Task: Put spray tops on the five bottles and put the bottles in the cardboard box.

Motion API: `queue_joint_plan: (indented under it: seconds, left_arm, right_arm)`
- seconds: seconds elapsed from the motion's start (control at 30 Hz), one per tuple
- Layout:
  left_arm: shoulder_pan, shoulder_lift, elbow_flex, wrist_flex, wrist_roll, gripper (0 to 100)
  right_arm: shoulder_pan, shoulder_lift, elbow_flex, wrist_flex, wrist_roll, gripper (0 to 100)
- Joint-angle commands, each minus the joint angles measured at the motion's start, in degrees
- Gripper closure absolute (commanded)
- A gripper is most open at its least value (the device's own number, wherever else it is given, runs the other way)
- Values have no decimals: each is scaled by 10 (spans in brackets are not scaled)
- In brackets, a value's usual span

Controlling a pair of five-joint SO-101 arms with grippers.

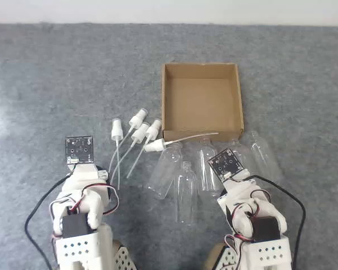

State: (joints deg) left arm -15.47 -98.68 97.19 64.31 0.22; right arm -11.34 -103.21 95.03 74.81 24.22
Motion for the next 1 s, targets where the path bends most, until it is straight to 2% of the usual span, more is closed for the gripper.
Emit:
queue_joint_plan:
  seconds: [0.0,0.07,0.3,0.73,0.83,0.97]
  left_arm:
    - [-2,-1,-3,-8,-5,988]
    - [-11,-1,-3,-10,-31,988]
    - [-11,3,-3,-8,-185,988]
    - [-10,4,-3,-8,-190,988]
    - [-11,4,-3,-8,-190,988]
    - [-11,4,-3,-8,-190,988]
  right_arm:
    - [2,-7,12,-1,6,989]
    - [5,-7,11,-21,4,991]
    - [56,-1,-47,-14,4,991]
    - [68,0,-83,-20,15,982]
    - [114,1,-118,-35,18,924]
    - [131,14,-178,-29,-4,777]
